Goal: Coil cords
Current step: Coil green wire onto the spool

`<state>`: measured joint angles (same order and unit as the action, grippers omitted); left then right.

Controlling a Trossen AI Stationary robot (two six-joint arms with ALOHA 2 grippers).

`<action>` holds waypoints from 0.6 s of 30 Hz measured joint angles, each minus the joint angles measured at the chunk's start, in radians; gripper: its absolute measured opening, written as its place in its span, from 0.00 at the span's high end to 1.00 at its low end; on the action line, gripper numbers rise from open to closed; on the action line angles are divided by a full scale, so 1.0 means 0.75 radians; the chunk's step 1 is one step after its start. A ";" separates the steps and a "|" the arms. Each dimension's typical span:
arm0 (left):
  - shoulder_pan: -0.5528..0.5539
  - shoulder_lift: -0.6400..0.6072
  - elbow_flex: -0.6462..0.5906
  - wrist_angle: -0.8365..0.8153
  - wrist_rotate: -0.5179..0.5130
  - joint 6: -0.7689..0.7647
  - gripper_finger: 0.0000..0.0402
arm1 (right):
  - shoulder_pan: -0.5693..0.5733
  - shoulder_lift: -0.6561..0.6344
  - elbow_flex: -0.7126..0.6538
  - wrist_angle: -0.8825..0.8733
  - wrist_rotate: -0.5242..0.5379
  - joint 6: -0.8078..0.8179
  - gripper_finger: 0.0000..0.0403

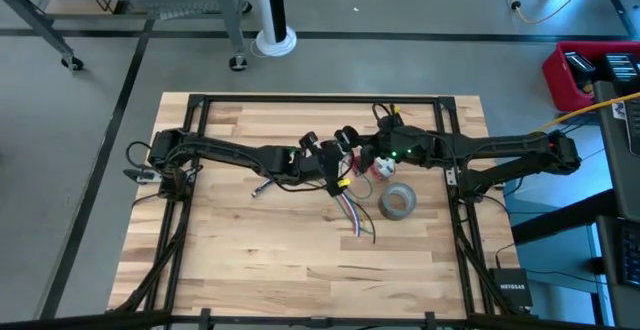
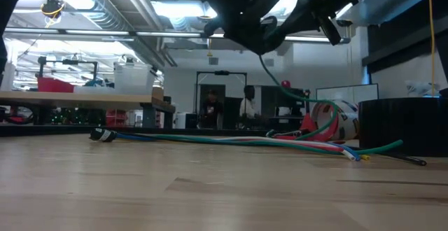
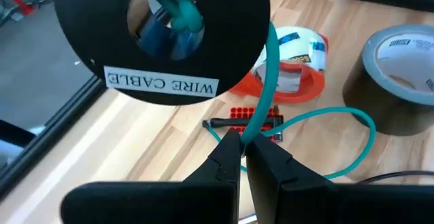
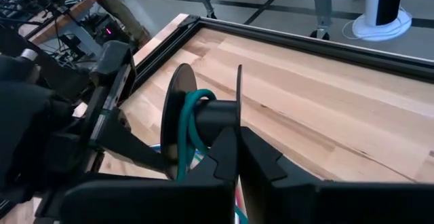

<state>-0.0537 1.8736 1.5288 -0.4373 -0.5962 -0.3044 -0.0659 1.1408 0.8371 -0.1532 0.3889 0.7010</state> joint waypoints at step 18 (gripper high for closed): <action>0.039 0.000 -0.004 -0.253 0.186 -0.154 0.71 | 0.000 -0.007 0.002 -0.005 -0.005 -0.004 0.98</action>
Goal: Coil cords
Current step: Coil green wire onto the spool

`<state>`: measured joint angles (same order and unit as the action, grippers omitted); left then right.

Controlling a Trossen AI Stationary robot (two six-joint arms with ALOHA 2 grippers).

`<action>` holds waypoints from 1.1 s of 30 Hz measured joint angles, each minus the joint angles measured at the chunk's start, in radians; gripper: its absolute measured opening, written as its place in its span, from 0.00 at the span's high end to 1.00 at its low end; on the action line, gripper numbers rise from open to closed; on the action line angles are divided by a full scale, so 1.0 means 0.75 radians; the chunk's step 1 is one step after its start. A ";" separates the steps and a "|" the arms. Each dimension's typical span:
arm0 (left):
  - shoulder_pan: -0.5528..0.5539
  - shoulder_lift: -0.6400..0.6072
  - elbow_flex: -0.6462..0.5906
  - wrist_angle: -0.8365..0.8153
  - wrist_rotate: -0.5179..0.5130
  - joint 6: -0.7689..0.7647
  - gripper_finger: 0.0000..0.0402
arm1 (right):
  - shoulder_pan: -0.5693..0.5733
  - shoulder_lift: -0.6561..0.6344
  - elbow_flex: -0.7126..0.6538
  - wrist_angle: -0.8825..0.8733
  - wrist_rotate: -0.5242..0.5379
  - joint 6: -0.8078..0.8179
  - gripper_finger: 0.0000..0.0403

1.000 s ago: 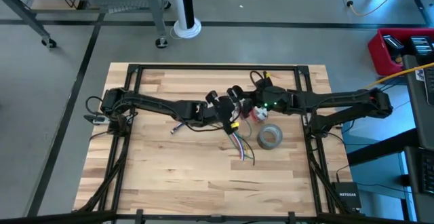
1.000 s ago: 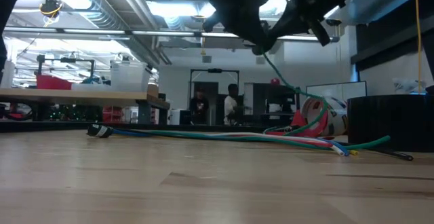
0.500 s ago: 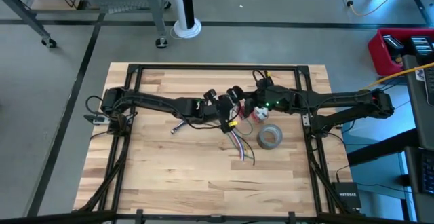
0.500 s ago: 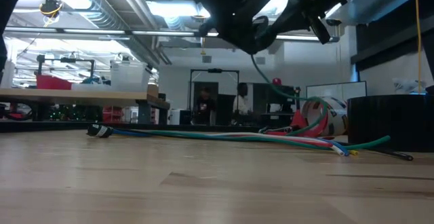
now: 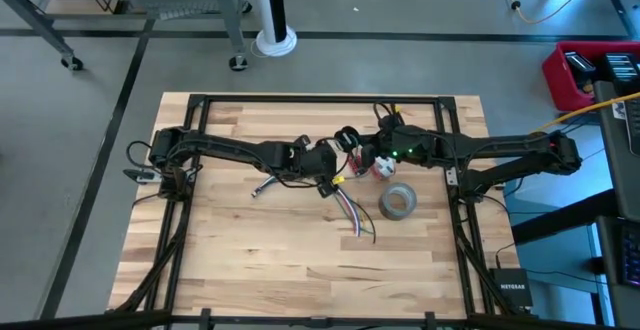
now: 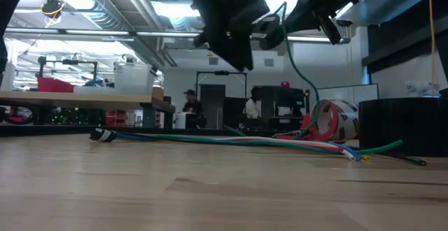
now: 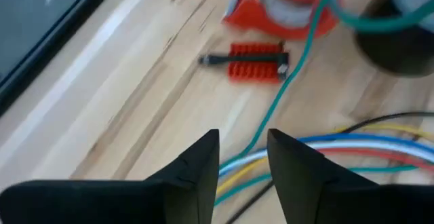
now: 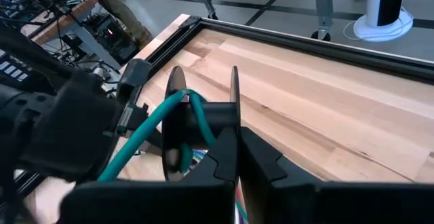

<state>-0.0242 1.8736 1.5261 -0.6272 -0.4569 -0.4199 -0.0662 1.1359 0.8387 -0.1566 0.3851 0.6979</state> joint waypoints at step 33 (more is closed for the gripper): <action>-0.078 -0.005 -0.995 1.991 0.129 0.046 0.83 | 0.001 -0.286 -0.139 -0.303 -0.265 0.101 0.98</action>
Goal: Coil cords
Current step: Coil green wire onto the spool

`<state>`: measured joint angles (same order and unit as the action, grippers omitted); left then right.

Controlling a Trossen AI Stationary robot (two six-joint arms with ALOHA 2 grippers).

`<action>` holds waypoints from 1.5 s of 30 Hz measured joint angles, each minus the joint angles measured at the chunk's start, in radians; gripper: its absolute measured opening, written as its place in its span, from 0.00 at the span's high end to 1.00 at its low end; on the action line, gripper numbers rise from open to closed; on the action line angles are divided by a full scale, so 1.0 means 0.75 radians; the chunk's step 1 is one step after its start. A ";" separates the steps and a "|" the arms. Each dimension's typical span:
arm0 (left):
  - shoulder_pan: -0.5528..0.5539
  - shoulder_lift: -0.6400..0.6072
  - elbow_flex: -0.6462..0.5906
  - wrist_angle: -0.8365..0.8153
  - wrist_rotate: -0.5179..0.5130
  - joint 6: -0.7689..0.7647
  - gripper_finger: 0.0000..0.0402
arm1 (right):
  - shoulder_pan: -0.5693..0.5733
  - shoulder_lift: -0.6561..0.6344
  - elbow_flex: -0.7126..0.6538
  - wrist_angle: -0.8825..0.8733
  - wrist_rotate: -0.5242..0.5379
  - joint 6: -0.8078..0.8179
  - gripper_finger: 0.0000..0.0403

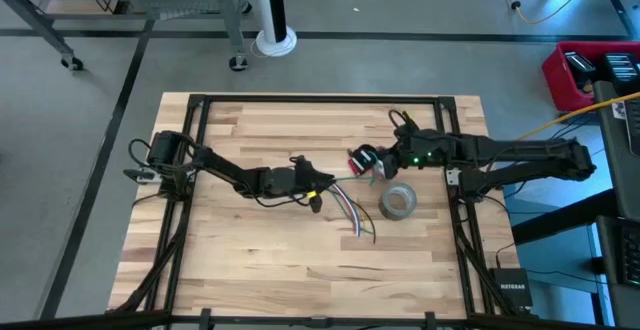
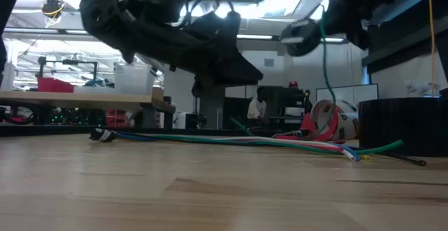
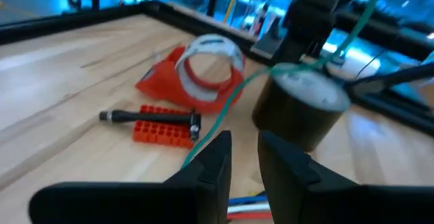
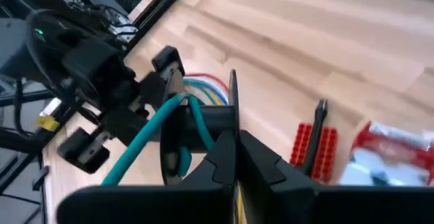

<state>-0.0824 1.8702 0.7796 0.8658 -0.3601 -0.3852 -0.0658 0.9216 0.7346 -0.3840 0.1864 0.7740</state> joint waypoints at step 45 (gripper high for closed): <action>-0.024 0.190 0.391 -0.083 0.071 0.280 0.83 | 0.000 0.225 -0.455 1.331 -0.018 0.007 0.98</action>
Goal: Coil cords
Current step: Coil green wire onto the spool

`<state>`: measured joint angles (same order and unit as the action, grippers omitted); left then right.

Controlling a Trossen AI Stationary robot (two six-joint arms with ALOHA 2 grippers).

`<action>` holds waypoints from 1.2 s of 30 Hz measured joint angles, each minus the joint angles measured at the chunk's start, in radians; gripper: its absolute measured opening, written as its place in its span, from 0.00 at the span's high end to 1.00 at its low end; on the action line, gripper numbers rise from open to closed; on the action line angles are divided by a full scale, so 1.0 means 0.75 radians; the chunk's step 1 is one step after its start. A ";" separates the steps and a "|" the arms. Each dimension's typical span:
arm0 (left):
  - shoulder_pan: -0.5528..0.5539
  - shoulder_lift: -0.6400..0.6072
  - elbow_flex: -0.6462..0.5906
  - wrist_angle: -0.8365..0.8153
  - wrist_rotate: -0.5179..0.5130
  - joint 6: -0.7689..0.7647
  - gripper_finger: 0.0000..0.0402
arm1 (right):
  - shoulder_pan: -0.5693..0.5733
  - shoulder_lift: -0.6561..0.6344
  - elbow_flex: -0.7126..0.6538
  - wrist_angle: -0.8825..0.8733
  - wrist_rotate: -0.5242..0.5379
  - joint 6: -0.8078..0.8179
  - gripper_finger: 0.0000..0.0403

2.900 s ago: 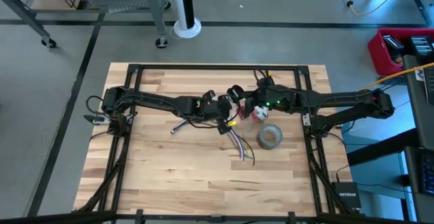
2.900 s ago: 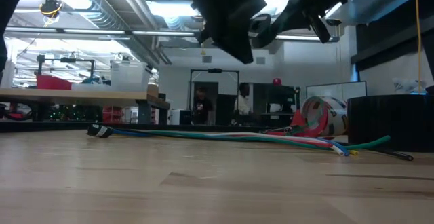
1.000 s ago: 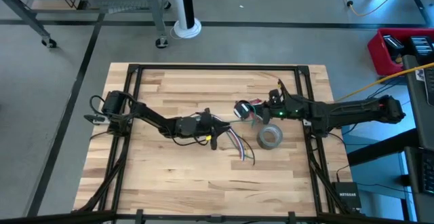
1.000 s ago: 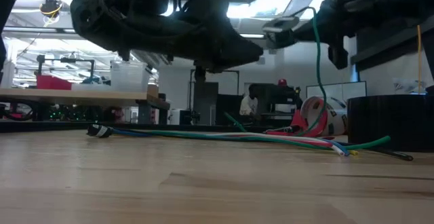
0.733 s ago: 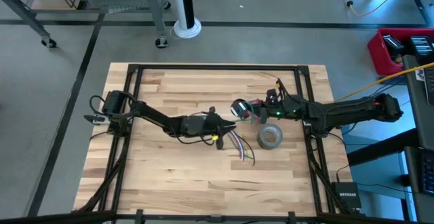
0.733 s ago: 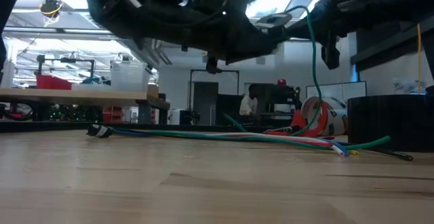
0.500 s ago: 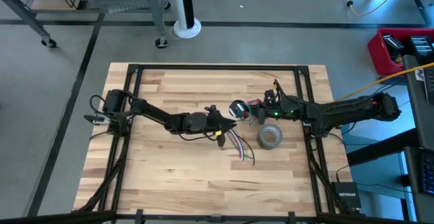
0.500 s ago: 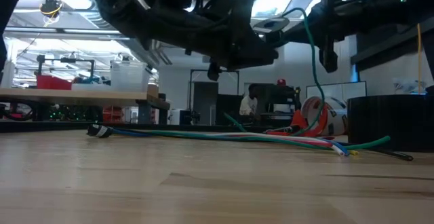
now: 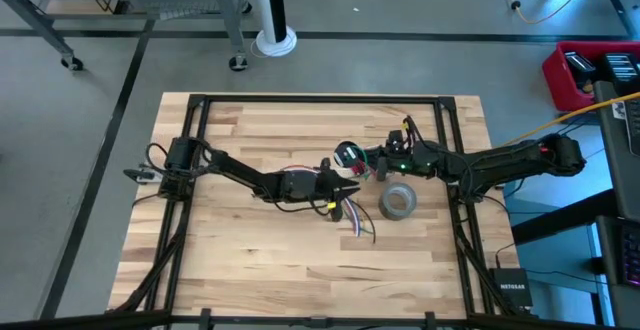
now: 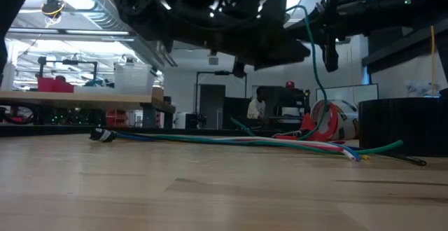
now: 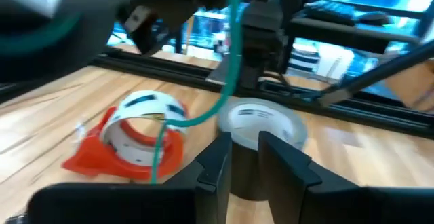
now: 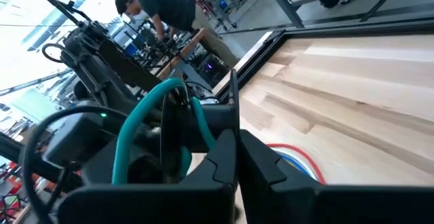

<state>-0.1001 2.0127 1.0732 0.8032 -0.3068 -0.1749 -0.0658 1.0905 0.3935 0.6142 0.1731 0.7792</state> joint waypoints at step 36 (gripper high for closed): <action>-0.005 0.135 0.167 -0.069 -0.219 0.107 0.98 | 0.000 0.000 0.000 0.032 -0.003 0.000 0.98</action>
<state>-0.1041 2.1139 1.1984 0.7515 -0.4713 -0.0948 -0.0658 1.0904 0.3935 0.6380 0.1711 0.7792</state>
